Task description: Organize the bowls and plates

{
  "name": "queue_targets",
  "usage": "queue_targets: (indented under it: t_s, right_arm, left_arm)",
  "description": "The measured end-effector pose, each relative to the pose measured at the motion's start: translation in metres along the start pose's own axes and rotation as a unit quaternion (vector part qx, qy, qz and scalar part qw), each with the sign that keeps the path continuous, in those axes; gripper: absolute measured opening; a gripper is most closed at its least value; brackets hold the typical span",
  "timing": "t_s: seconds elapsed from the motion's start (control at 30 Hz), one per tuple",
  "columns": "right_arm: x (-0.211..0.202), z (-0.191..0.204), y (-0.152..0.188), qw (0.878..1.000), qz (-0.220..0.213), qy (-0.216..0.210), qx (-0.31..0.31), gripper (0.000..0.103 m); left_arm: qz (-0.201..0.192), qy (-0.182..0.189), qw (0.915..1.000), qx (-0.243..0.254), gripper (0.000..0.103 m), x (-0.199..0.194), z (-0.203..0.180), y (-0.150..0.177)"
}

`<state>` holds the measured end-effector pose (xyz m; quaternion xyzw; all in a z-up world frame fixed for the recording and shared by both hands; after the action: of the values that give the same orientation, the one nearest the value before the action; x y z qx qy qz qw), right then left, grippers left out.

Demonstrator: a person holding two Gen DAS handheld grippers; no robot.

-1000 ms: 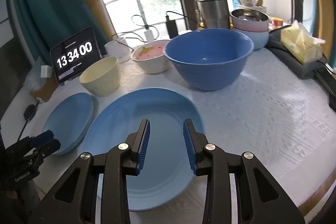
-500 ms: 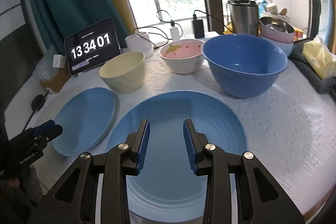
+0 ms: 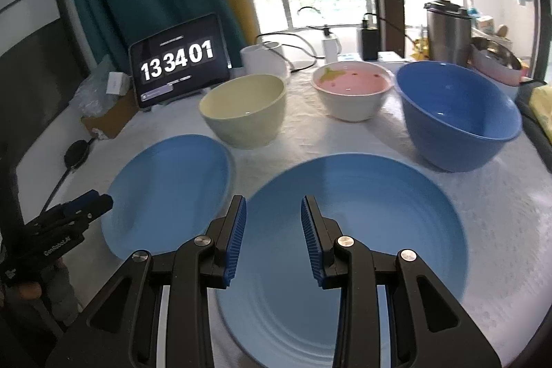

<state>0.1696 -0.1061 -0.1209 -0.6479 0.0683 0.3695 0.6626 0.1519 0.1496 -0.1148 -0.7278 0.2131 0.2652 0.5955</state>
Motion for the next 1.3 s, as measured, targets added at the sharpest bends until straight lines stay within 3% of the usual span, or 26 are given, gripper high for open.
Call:
queue_targets:
  t_s: [0.5,0.8,0.9,0.97,1.3]
  right_arm:
    - [0.042,0.063,0.006,0.997,0.047,-0.043,-0.035,0.035]
    - [0.059,0.075,0.014,0.996,0.071,-0.025,-0.038,0.036]
    - [0.063,0.076,0.015,0.996,0.078,-0.025,-0.039,0.048]
    - [0.067,0.077,0.016,0.995,0.087,-0.024,-0.039,0.049]
    - [0.071,0.085,0.016,0.995,0.067,0.001,-0.068,0.050]
  left_arm:
    - [0.020,-0.002,0.9995,-0.025,0.049,0.013,0.017,0.008]
    - [0.037,0.001,0.9987,-0.034,0.049,0.020,0.017,0.011]
    - [0.047,0.000,0.9982,-0.036,0.049,0.023,0.017,0.012]
    - [0.054,-0.002,0.9980,-0.034,0.049,0.026,0.016,0.014]
    - [0.056,-0.003,0.9984,-0.009,0.049,0.027,0.007,0.015]
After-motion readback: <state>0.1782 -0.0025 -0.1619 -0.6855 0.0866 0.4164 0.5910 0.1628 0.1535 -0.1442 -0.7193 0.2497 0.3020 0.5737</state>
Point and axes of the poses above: each gripper's, at about its wrist camera, not at the fingertips, and x roughly the way its jaws point, z to its left, y to its underside, the point moved 4 cm from there along x, roughly the way its jaws point
